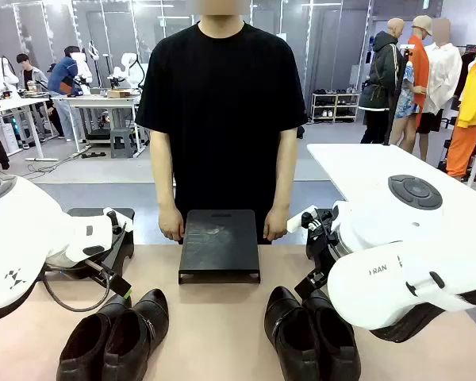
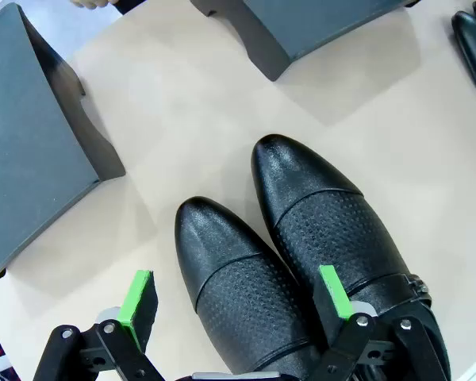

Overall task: Place the shoes on the stand as instructed by the person.
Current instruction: Pick up one pair of Shoes and place it on the Shoes Stand indicated by the person.

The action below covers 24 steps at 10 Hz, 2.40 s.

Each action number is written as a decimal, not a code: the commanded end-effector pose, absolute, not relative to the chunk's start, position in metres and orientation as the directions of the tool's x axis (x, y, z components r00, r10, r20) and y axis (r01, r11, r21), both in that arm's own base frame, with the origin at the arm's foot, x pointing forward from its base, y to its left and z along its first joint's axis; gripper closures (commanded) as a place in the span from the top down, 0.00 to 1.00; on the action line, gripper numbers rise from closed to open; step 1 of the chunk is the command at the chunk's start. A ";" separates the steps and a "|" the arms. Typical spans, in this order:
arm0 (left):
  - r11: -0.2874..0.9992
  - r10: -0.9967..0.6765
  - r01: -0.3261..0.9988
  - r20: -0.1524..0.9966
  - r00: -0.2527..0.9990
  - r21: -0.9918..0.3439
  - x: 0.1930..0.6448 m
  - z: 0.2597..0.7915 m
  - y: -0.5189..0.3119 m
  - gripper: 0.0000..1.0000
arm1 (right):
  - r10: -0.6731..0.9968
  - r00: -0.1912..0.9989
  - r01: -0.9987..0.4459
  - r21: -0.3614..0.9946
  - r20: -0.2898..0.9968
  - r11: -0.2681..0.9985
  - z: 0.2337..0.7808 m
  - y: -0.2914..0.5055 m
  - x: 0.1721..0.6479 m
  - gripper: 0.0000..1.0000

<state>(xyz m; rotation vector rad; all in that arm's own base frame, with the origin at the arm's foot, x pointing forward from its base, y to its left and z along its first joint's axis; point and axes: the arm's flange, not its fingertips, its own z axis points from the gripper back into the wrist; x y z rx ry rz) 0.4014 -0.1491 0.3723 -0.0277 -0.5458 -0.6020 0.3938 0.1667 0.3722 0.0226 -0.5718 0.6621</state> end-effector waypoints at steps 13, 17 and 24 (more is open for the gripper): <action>0.794 -0.562 0.601 0.484 0.671 0.087 0.406 0.422 -0.143 1.00 | 0.537 0.641 -0.577 -0.117 0.548 0.808 0.426 0.162 0.404 1.00; 0.707 -0.527 0.685 0.514 0.677 -0.177 0.403 0.484 -0.108 1.00 | 0.425 0.705 -0.606 0.171 0.568 0.777 0.490 0.118 0.404 1.00; 0.430 -0.059 0.599 0.640 0.766 -0.676 0.332 0.516 0.118 1.00 | 0.111 0.827 -0.528 0.693 0.552 0.491 0.503 -0.071 0.345 1.00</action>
